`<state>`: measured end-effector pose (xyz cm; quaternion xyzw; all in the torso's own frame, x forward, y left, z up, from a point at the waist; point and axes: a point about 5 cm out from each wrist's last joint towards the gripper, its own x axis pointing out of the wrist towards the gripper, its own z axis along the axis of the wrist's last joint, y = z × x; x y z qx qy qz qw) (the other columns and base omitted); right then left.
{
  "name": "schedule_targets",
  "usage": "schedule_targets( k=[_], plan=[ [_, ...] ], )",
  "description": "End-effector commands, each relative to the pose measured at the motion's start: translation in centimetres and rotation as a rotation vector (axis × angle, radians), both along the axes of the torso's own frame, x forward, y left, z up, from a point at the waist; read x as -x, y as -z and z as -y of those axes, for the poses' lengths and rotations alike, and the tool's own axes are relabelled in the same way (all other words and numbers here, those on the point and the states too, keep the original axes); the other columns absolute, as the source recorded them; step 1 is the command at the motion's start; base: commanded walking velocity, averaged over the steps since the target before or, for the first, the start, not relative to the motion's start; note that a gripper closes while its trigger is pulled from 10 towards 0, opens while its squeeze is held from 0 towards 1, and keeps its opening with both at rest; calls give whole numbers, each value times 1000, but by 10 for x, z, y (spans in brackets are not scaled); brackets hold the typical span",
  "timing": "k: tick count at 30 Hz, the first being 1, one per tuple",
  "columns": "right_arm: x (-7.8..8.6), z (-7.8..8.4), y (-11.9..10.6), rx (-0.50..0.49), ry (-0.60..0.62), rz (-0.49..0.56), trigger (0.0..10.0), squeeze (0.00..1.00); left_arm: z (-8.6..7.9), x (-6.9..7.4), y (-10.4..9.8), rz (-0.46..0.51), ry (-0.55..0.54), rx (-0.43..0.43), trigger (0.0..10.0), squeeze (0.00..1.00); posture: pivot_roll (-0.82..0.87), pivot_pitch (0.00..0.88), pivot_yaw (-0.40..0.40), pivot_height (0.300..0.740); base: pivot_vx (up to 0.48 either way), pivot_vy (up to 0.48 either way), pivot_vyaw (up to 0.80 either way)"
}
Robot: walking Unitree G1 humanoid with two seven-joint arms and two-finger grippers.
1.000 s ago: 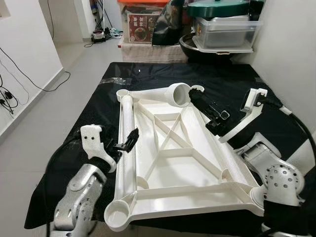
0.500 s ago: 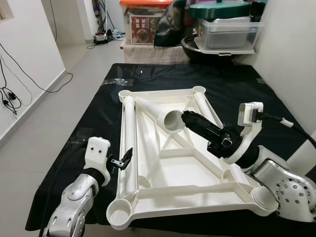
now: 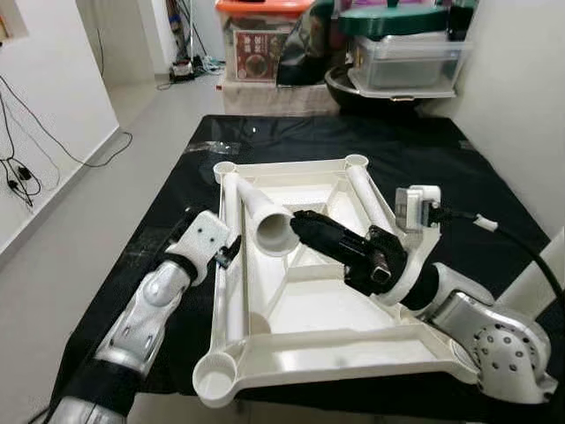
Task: Building children table
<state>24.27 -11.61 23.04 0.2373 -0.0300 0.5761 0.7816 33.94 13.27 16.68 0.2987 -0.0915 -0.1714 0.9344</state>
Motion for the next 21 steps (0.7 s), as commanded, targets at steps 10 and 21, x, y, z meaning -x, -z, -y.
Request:
schedule_targets(
  k=[10,21],
  plan=[
    [4,-14,-1,19,-47,25,0,0,39,-7,7,39,214,-155,10000,0,-17,0,55,740,0,0,0],
    [-23,-12,9,142,189,-1,10000,35,20,-10,-8,99,172,-76,10000,0,-15,0,56,740,0,0,0]
  ],
)
